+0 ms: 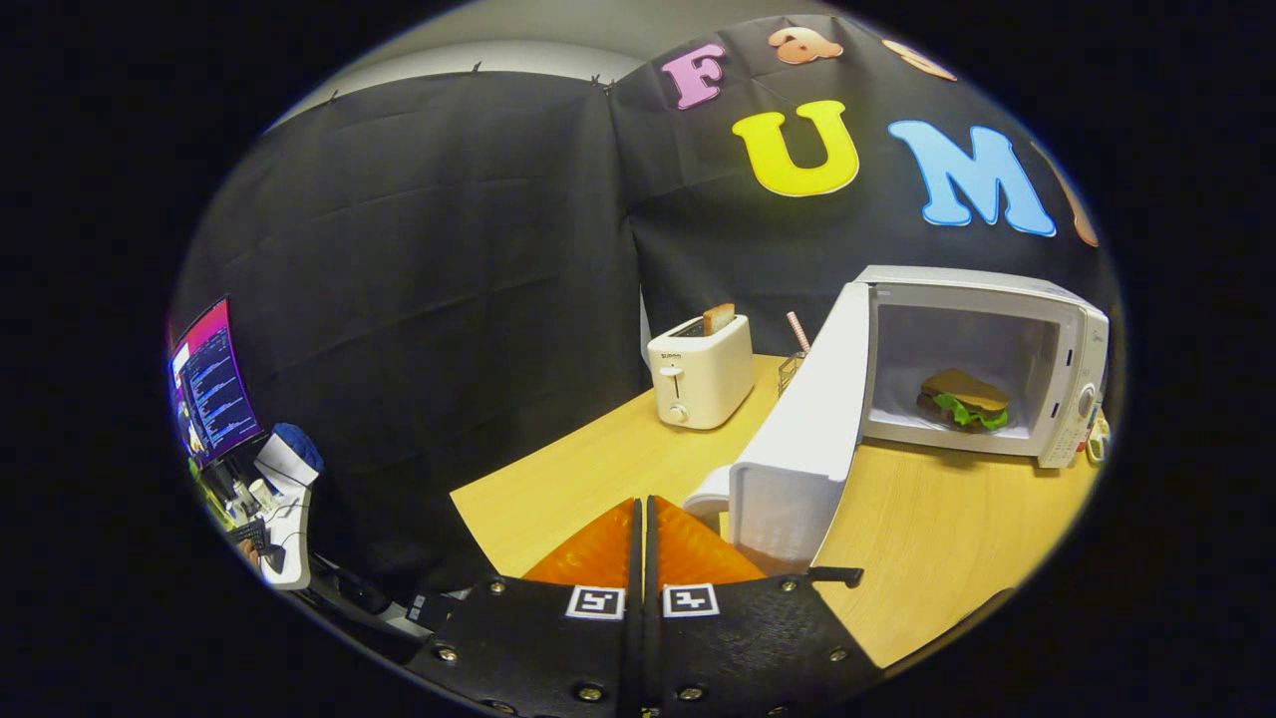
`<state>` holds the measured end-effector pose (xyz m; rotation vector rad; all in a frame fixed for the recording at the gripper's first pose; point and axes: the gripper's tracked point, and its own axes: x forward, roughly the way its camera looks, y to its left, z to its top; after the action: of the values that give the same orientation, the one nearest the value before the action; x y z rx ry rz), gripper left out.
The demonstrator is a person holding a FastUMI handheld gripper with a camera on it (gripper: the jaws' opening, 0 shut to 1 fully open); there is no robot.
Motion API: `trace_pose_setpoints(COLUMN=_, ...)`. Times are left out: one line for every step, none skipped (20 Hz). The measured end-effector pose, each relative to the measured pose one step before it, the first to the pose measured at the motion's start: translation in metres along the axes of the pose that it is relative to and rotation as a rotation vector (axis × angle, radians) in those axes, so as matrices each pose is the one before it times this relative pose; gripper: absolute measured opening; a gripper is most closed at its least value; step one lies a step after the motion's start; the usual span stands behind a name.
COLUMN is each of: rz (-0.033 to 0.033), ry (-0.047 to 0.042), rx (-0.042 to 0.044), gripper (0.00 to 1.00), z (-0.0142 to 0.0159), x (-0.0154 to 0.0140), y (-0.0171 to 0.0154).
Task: Open the microwave, put the food inside, and close the microwave door.
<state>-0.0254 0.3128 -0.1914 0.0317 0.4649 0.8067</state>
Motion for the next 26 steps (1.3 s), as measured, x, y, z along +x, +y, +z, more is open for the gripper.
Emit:
trace_pose_setpoints(rz=-0.0038, ry=0.00123, rx=0.00458, gripper=0.0, z=-0.00076, x=-0.00216, y=-0.00266)
trace_pose_setpoints(rz=-0.00782, ry=-0.00037, rx=0.00551, gripper=0.0, z=-0.00069, x=-0.0035, y=-0.00328)
trace_pose_setpoints(rz=-0.0103, ry=0.00066, rx=0.00354, gripper=0.0, z=-0.00046, x=-0.00341, y=-0.00402)
trace_pose_setpoints(rz=-0.01236, ry=0.00001, rx=0.0029, gripper=0.0, z=-0.0006, x=-0.00284, y=-0.00363)
trace_pose_setpoints(rz=-0.01259, ry=0.00043, rx=0.00293, gripper=0.0, z=0.00018, x=-0.00423, y=-0.00407)
trace_pose_setpoints(rz=-0.01268, ry=-0.00356, rx=0.00547, gripper=0.0, z=-0.00007, x=-0.00375, y=-0.00522)
trace_pose_setpoints(rz=-0.01215, ry=-0.0069, rx=0.00788, gripper=0.0, z=0.00201, x=-0.00339, y=-0.00621)
trace_pose_setpoints(rz=-0.01201, ry=-0.00639, rx=0.00928, gripper=0.0, z=0.00169, x=-0.00402, y=-0.0051)
trace_pose_setpoints(rz=-0.01424, ry=-0.00633, rx=0.01105, gripper=0.0, z=0.00129, x=-0.00335, y=-0.00703)
trace_pose_setpoints(rz=-0.01438, ry=-0.00421, rx=0.01036, gripper=0.0, z=0.00261, x=-0.00056, y=-0.00693)
trace_pose_setpoints(rz=-0.01631, ry=-0.00178, rx=0.01142, gripper=0.0, z=0.00101, x=-0.00243, y=-0.00838)
trace_pose_setpoints(rz=-0.01694, ry=0.00253, rx=0.01118, gripper=0.0, z=-0.00154, x=-0.00128, y=-0.00829)
trace_pose_setpoints(rz=-0.01697, ry=0.00339, rx=0.01108, gripper=0.0, z=-0.00087, x=-0.00129, y=-0.00913)
trace_pose_setpoints(rz=-0.01677, ry=0.00281, rx=0.01152, gripper=0.0, z=-0.00042, x=-0.001, y=-0.00935)
trace_pose_setpoints(rz=-0.01643, ry=0.00134, rx=0.01142, gripper=0.0, z=-0.00005, x=-0.00076, y=-0.00942)
trace_pose_setpoints(rz=-0.01516, ry=-0.00272, rx=0.01002, gripper=0.0, z=0.00144, x=-0.00026, y=-0.00943)
trace_pose_setpoints(rz=-0.01489, ry=-0.0024, rx=0.00802, gripper=0.0, z=0.00143, x=-0.00068, y=-0.00993)
trace_pose_setpoints(rz=-0.01472, ry=-0.00014, rx=0.00585, gripper=0.0, z=0.00103, x=-0.00014, y=-0.00965)
trace_pose_setpoints(rz=-0.0155, ry=-0.00068, rx=0.00449, gripper=0.0, z=0.0004, x=0.0006, y=-0.01048)
trace_pose_setpoints(rz=-0.0152, ry=-0.00059, rx=0.00589, gripper=0.0, z=0.00068, x=0.00023, y=-0.01007)
trace_pose_setpoints(rz=-0.01364, ry=-0.00175, rx=0.00961, gripper=0.0, z=0.00237, x=0.00096, y=-0.01025)
trace_pose_setpoints(rz=-0.0113, ry=-0.00078, rx=0.01198, gripper=0.0, z=0.00179, x=0.00099, y=-0.01037)
trace_pose_setpoints(rz=-0.01208, ry=-0.00533, rx=0.01215, gripper=0.0, z=0.00297, x=0.0009, y=-0.00967)
trace_pose_setpoints(rz=-0.01165, ry=-0.00473, rx=0.00836, gripper=0.0, z=0.00383, x=0.00186, y=-0.00967)
trace_pose_setpoints(rz=-0.01254, ry=-0.00181, rx=0.00585, gripper=0.0, z=0.00296, x=0.00088, y=-0.01039)
trace_pose_setpoints(rz=-0.00843, ry=-0.00157, rx=0.00554, gripper=0.0, z=0.00171, x=0.00351, y=-0.00798)
